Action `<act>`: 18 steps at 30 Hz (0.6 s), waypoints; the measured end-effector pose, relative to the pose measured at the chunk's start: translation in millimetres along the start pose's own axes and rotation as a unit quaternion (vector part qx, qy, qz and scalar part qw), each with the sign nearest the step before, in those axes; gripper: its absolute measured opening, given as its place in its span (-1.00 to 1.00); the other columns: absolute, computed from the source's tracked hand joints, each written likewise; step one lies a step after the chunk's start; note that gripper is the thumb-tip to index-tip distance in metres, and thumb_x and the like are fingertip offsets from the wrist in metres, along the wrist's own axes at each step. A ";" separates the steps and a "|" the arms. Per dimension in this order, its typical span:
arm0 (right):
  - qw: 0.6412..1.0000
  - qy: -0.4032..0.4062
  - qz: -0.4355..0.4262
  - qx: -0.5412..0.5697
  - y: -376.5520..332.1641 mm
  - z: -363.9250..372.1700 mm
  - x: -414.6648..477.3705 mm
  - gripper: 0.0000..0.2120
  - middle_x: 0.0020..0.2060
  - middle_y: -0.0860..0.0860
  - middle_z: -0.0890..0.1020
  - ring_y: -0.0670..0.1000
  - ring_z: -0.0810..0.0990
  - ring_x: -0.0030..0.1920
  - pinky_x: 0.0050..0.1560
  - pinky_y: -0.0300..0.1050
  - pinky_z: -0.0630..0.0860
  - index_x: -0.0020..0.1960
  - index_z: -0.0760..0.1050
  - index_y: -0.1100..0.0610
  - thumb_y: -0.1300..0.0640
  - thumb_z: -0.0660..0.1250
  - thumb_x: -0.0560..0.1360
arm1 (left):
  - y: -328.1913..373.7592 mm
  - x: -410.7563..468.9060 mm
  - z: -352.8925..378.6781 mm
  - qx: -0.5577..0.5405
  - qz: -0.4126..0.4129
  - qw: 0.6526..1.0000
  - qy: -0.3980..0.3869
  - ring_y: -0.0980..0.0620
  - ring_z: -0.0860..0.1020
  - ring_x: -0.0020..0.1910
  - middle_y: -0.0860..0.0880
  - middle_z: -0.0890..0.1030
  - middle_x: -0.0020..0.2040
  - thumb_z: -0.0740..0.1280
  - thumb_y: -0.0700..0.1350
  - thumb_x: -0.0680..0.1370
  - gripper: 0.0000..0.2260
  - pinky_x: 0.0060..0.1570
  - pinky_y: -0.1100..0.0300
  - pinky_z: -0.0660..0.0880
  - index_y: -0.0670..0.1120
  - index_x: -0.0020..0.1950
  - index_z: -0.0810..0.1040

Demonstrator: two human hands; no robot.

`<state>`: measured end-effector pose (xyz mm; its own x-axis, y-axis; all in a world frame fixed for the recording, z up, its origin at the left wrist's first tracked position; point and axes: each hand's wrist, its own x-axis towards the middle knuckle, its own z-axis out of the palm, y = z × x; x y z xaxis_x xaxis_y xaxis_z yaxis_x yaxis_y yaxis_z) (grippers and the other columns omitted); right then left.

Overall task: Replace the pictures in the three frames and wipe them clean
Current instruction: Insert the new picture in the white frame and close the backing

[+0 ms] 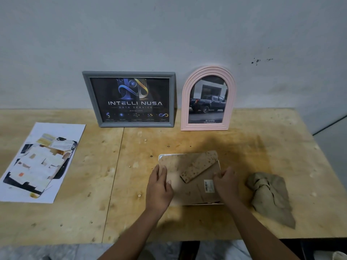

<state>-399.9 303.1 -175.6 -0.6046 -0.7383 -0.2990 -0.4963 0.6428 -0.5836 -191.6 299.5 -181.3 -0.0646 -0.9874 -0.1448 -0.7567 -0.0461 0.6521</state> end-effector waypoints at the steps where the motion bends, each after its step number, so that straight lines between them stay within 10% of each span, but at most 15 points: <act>1: 1.000 -0.004 0.014 0.014 0.7 0.6 1.4 -0.83 -0.11 0.14 0.43 0.13 0.43 -0.09 -0.21 -0.07 0.31 -0.13 0.31 0.19 0.16 0.31 0.47 | 0.3 0.9 -0.2 -0.002 0.003 1.000 -0.001 0.02 0.11 0.49 -0.07 0.17 0.50 0.21 -0.14 0.57 -0.53 0.34 0.34 0.06 -0.07 0.48 0.24; 10: 0.994 -0.016 0.057 0.091 6.3 -2.0 -0.4 -0.85 -0.23 0.06 0.40 0.01 0.38 -0.24 -0.37 -0.14 0.28 -0.12 0.30 0.20 0.25 0.29 0.44 | -1.6 4.3 4.4 -0.095 -0.011 0.995 0.004 0.00 0.22 0.42 -0.09 0.22 0.43 0.28 -0.19 0.54 -0.58 0.34 0.24 0.27 -0.10 0.41 0.37; 14: 0.987 -0.005 0.083 0.134 8.4 -1.9 -4.4 -0.88 -0.21 0.05 0.44 0.03 0.44 -0.20 -0.31 -0.10 0.36 -0.09 0.35 0.21 0.24 0.30 0.46 | 9.2 14.8 -4.5 -0.176 -0.086 0.979 0.063 0.37 0.42 -0.07 -0.02 0.41 0.17 0.33 -0.16 0.53 -0.61 -0.10 0.56 0.30 -0.12 0.35 0.43; 18: 0.980 0.014 0.094 0.174 13.0 -1.7 -5.5 -0.90 -0.17 0.04 0.51 0.02 0.48 -0.16 -0.26 -0.11 0.37 -0.07 0.42 0.18 0.16 0.30 0.52 | 12.3 25.4 -7.2 -0.171 -0.110 0.974 0.100 0.11 0.48 -0.03 -0.02 0.54 0.04 0.25 -0.16 0.57 -0.72 -0.06 0.30 0.31 -0.09 0.28 0.51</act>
<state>-404.1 315.8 -180.3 -0.6845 -0.6046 -0.4073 -0.1347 0.6540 -0.7444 -197.9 272.7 -171.6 0.2288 -0.9561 -0.1829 -0.4750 -0.2737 0.8364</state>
